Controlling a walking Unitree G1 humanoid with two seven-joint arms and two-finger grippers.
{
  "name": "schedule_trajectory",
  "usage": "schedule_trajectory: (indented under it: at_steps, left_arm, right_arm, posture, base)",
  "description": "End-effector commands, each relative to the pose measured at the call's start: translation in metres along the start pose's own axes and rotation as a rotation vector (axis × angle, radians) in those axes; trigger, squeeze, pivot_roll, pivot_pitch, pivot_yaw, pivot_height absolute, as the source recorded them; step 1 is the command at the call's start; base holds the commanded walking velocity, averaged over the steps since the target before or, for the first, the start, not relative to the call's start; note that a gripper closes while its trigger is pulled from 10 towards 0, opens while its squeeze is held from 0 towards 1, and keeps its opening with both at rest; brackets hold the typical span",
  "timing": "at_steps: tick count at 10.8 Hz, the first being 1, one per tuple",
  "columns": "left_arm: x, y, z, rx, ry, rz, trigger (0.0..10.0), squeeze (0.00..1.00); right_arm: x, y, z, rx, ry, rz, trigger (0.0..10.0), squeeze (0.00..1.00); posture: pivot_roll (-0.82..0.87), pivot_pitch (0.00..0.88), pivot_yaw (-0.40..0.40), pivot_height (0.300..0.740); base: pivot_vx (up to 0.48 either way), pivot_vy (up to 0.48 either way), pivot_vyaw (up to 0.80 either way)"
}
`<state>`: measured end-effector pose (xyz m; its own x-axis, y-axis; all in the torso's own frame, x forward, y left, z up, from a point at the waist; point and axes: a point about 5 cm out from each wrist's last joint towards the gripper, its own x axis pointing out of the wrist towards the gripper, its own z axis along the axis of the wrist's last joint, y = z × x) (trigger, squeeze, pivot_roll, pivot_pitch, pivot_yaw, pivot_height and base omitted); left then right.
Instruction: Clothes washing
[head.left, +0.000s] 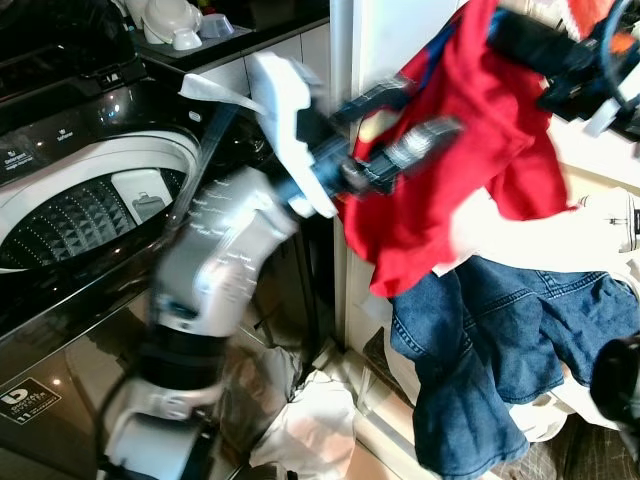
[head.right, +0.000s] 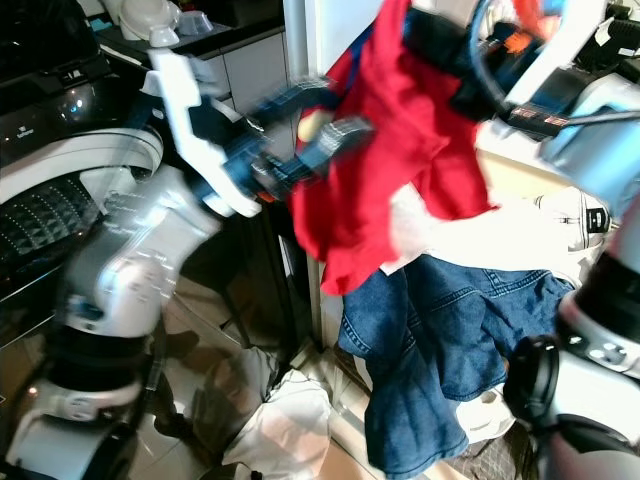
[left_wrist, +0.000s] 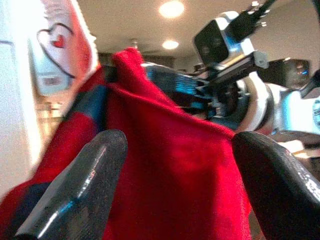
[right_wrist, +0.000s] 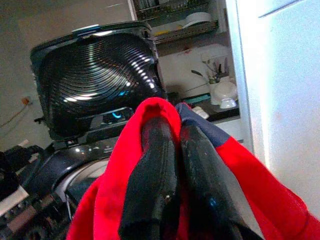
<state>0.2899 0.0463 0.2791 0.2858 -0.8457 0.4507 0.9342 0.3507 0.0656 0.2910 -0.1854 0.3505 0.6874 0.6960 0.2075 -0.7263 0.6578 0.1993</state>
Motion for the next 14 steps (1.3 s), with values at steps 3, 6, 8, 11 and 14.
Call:
schedule_trajectory:
  at_steps: [3,6,8,11,14]
  left_arm:
    - [0.015,0.002,-0.014,0.054,0.058,0.044,10.0,0.0]
    - [0.018,0.016,-0.02,0.153,0.099,0.191,10.0,0.0]
    - [0.015,0.026,-0.015,0.171,0.074,0.256,4.3,0.0]
    - [0.009,0.036,-0.01,0.185,0.046,0.319,0.0,0.0]
    - [0.005,0.039,-0.007,0.188,0.043,0.321,0.0,0.0]
  right_arm:
    - [0.01,0.022,-0.011,0.034,0.011,0.117,0.0,0.0]
    - [0.016,0.034,-0.02,0.064,0.02,0.174,0.0,0.0]
    - [0.017,0.037,-0.023,0.074,0.025,0.179,0.0,0.0]
    - [0.018,0.038,-0.026,0.079,0.033,0.169,0.0,0.0]
    - [0.018,0.04,-0.032,0.087,0.039,0.161,0.0,0.0]
  posture:
    - [-0.03,0.0,0.068,0.74]
    - [-0.02,0.0,0.069,0.74]
    - [-0.02,0.0,0.068,0.74]
    - [-0.01,0.0,0.07,0.74]
    - [0.01,0.0,0.075,0.74]
  base:
    - [0.0,0.0,0.0]
    - [0.0,0.0,0.0]
    - [0.0,0.0,0.0]
    - [0.0,0.0,0.0]
    - [0.0,0.0,0.0]
